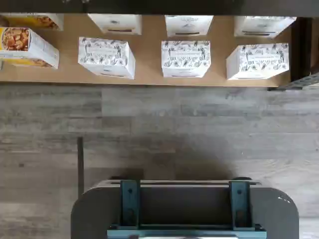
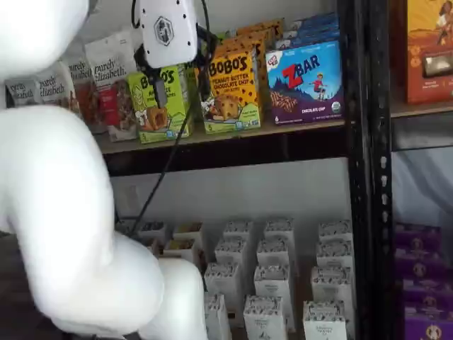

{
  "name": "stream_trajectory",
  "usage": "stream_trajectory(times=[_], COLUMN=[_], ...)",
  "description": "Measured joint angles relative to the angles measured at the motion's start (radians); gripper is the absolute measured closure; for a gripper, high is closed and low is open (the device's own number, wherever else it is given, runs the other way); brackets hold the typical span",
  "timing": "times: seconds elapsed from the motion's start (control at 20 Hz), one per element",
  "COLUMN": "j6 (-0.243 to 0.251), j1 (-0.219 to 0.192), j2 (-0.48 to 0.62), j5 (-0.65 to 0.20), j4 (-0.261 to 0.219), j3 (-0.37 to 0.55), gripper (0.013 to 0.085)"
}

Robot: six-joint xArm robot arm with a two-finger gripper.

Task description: Pick up the orange box on the top shelf, the fifth box from the left

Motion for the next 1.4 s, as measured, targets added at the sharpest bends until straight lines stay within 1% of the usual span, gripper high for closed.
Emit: stream_trajectory(times=[0.05,0.1,0.15,0.25,0.45,0.6,0.75,0.95,1.2,1.3,1.4], j6=[0.001,0.005,0.005,0.005,0.004,0.003,0.002,-0.011,-0.017,-0.015,-0.016], j1=[0.003,0.009,0.009,0.008,0.005,0.011,0.023,0.004,-0.004,-0.001,-0.003], j2=[0.018,0.056,0.071,0.074,0.074,0.07,0.079,0.081,0.116,0.155,0.193], j5=[0.032,0.095,0.123,0.132,0.121,0.09,0.057,-0.048,-0.152,-0.187,-0.21], j4=[-0.004,-0.01,-0.009,-0.008,-0.005,-0.02,-0.049,-0.043,-0.046,-0.056,-0.054], j3=[-0.018,-0.054,-0.067,-0.073,-0.073,-0.071,-0.077,-0.072,-0.097,-0.132,-0.168], gripper=[0.013,0.013,0.013,0.013,0.013,0.013,0.013,0.013,0.013,0.013,0.013])
